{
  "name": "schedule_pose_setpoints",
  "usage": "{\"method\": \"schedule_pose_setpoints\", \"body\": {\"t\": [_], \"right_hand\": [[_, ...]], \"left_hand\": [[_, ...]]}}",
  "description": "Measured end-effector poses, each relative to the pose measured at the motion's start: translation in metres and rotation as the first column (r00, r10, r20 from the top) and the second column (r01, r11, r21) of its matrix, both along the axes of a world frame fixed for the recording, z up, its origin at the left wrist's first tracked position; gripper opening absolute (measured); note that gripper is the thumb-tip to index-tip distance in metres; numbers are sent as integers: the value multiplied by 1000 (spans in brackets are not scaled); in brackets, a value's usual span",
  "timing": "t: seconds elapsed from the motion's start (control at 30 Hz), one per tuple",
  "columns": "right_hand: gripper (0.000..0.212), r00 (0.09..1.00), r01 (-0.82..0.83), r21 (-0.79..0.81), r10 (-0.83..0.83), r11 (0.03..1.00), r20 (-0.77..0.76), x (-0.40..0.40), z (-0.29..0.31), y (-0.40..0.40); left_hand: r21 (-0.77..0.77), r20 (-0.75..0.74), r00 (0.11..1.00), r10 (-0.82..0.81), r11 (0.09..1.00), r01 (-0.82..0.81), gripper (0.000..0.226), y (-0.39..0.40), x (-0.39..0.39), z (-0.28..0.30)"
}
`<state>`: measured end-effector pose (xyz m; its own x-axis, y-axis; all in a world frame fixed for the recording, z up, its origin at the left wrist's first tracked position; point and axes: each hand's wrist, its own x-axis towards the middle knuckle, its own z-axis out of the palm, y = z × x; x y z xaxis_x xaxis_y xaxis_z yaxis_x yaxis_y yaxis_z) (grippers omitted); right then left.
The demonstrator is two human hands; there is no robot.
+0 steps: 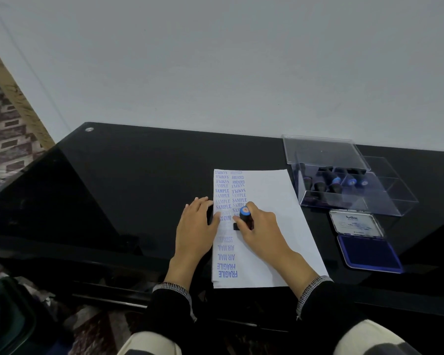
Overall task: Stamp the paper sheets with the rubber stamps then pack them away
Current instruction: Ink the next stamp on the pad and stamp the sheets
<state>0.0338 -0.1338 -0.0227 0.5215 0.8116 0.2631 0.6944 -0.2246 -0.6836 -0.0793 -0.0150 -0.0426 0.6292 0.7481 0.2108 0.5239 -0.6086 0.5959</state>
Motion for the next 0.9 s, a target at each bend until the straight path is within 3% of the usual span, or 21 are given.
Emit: {"method": "schedule_pose_setpoints", "body": {"t": [0.9], "right_hand": [[23,997,49,26,-51,998,65,-3,-12,-1]], "left_hand": [[21,-39,999,-9,1000,10,44,0,1,-1]]}}
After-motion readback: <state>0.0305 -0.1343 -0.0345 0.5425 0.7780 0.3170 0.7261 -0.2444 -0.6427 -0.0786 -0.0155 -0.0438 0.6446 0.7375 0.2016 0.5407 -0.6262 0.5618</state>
